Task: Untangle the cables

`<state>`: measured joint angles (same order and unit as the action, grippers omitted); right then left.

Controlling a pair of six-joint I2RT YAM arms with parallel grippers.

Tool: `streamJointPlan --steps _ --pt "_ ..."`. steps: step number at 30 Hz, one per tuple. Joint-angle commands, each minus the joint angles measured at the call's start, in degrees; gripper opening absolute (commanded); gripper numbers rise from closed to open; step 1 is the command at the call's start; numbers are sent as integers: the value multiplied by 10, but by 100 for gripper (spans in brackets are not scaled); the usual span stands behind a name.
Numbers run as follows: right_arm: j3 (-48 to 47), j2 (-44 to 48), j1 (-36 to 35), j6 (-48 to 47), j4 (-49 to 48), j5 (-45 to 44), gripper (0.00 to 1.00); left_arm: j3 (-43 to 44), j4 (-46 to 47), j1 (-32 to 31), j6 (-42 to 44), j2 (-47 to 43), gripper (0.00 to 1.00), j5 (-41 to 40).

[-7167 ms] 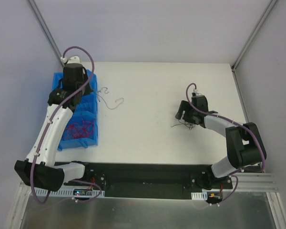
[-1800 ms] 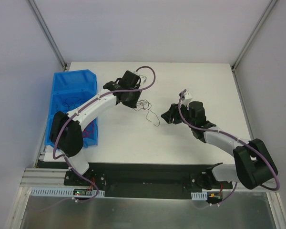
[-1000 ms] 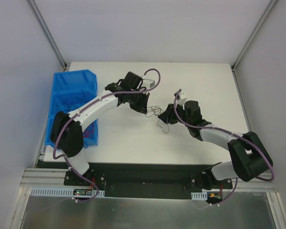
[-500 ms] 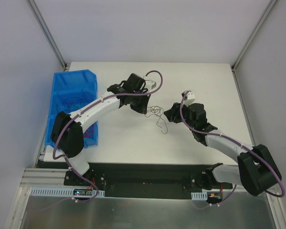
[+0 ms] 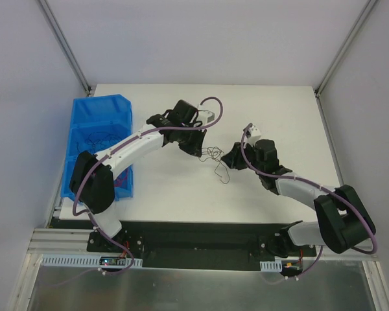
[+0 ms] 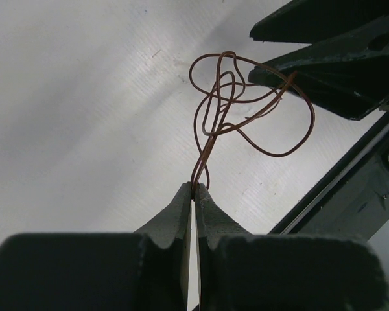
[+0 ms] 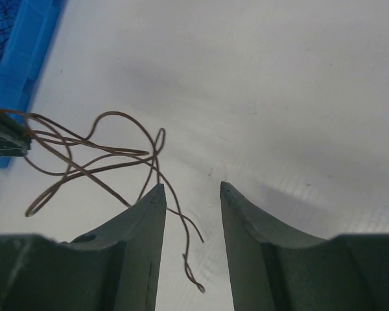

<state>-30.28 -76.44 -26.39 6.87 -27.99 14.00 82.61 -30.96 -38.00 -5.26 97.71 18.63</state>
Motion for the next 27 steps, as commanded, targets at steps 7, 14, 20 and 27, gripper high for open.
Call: streamJointPlan --steps 7,14,20,27 --pt "-28 -23 -13 18 -85 93 41 15 -6 0 13 13 0 54" --pt "-35 -27 -16 18 -66 81 1 12 -2 0 9 8 0 66" --pt "-18 -30 -16 45 -133 125 0 13 8 1 -9 16 25 83" --pt "-7 -31 -15 68 -172 140 0 13 15 1 -31 31 34 119"
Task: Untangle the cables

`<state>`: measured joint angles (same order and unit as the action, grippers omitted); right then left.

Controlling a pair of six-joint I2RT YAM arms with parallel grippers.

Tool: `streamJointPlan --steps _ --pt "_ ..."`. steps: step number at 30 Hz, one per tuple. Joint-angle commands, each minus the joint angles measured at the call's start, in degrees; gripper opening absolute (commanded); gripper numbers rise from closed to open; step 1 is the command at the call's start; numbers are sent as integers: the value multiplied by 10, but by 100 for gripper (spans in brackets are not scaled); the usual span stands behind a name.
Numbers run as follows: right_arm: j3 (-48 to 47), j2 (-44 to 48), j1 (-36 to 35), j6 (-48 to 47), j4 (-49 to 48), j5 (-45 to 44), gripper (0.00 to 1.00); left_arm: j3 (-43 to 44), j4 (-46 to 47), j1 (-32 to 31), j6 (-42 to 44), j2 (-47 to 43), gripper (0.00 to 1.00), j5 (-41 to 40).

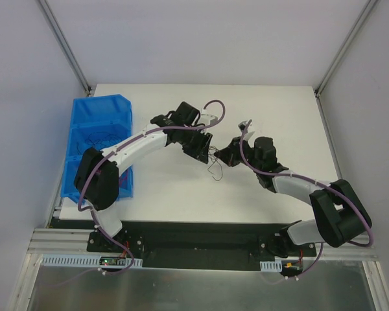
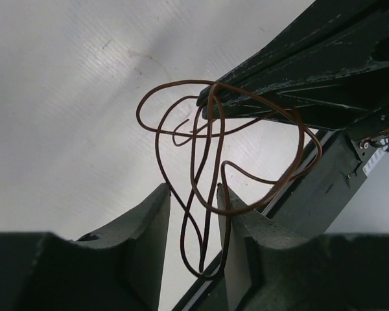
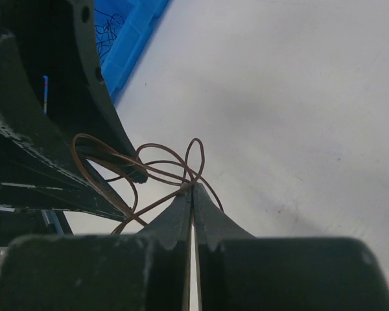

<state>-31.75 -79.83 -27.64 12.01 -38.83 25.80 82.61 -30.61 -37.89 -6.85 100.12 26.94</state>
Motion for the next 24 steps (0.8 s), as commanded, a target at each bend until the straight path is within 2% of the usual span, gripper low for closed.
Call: streamJointPlan --steps 1,12,16,17,24 --pt "10 5 -2 16 -63 18 0 12 13 0 -15 6 31 31" --pt "10 12 -1 11 -43 -4 0 -3 19 18 -31 -21 11 -76" --pt "14 52 -1 -24 36 -110 0 1 5 23 -24 -21 5 -93" --pt "15 63 -1 -33 52 -138 0 4 1 24 -24 -19 0 -96" --pt "20 132 0 -51 184 -389 0 20 -23 35 -22 -12 0 -123"
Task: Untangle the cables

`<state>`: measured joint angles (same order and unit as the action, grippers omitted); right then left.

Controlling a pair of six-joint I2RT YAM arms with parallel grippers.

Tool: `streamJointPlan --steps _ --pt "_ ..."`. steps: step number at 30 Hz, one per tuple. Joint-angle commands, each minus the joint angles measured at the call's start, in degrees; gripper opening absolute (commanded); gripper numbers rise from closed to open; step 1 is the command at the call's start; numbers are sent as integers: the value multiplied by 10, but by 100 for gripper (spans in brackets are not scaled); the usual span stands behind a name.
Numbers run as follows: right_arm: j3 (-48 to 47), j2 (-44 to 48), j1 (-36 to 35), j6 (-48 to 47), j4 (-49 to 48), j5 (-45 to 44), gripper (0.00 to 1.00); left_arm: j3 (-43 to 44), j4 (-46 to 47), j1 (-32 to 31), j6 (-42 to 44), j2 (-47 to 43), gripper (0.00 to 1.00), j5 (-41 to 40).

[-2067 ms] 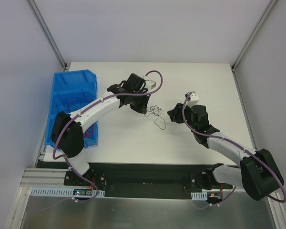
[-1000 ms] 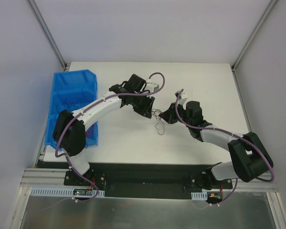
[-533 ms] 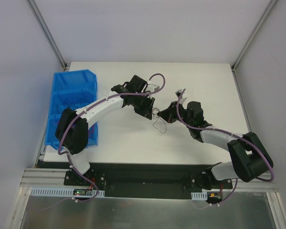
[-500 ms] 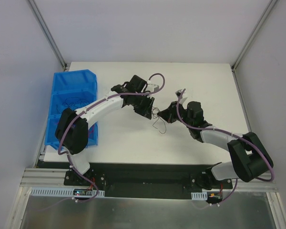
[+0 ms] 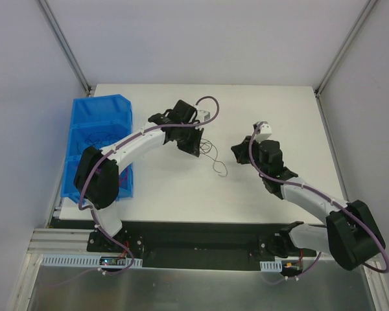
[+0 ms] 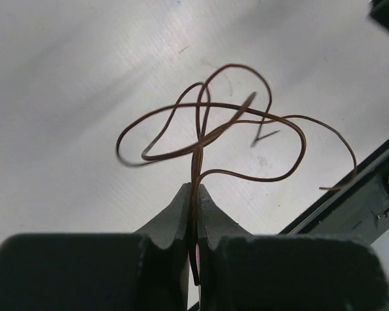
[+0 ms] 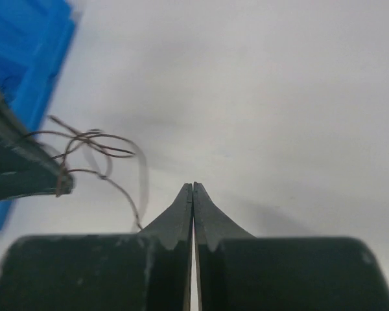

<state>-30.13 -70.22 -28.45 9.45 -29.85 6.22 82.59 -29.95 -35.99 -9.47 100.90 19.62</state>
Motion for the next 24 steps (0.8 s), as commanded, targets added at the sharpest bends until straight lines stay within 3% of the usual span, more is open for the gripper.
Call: streamJointPlan --steps 1,4,6,10,12,14,18,24 --pt "2 45 9 -22 110 -222 0 24 -34 17 6 -19 0 -58" --pt "12 78 14 -14 148 -305 0 26 -44 18 11 -23 0 -78" --pt "21 96 21 -15 147 -315 0 26 -48 18 15 -22 0 -80" --pt "22 73 39 -51 72 -110 2 32 -45 18 26 -18 0 -10" --pt "3 31 38 -60 29 37 15 31 -41 18 27 -17 0 2" --pt "-9 -15 36 -27 -18 129 26 30 -41 18 28 -16 0 -9" --pt "-25 -69 27 27 -103 255 39 28 -41 18 23 -11 0 -12" --pt "-25 -109 -6 79 -210 301 52 36 -43 17 7 18 0 15"
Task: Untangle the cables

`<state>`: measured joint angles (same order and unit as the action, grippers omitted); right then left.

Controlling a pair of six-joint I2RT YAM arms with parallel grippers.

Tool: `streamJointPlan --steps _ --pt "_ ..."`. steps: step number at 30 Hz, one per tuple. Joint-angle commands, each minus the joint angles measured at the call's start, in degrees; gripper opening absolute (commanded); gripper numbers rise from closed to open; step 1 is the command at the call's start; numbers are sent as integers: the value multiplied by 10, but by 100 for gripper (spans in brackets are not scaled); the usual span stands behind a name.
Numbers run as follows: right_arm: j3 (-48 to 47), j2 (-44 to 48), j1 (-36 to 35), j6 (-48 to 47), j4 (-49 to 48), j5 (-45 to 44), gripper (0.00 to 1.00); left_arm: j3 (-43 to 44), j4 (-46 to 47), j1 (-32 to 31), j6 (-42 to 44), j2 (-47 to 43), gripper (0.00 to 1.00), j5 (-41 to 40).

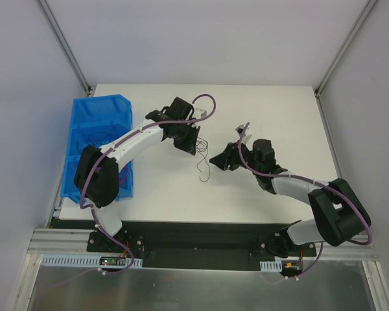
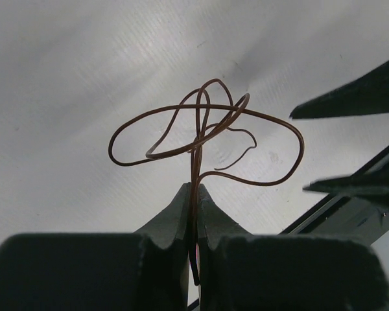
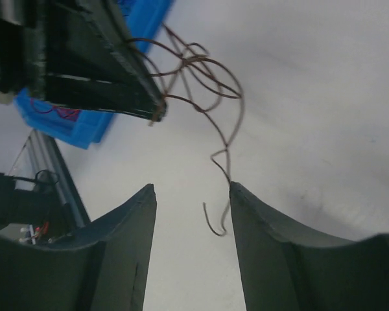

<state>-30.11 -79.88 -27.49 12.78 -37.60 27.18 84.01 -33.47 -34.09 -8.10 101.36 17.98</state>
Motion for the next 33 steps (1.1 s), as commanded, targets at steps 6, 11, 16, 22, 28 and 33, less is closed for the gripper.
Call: streamJointPlan --steps 6,11,16,22,28,33 --pt "-32 -50 -20 85 -164 87 52 29 -7 -13 -20 33 0 76" --pt "-29 -43 -18 67 -122 40 46 26 -4 -30 -15 35 0 77" --pt "-24 -33 -14 62 -105 6 40 23 2 -32 -15 35 0 88" --pt "1 3 -8 43 -111 -16 0 25 3 -34 -11 38 4 114" --pt "2 24 -8 9 -92 -3 0 4 9 -15 18 -37 50 58" --pt "0 24 -8 11 -106 36 0 -17 37 25 -1 -67 68 82"
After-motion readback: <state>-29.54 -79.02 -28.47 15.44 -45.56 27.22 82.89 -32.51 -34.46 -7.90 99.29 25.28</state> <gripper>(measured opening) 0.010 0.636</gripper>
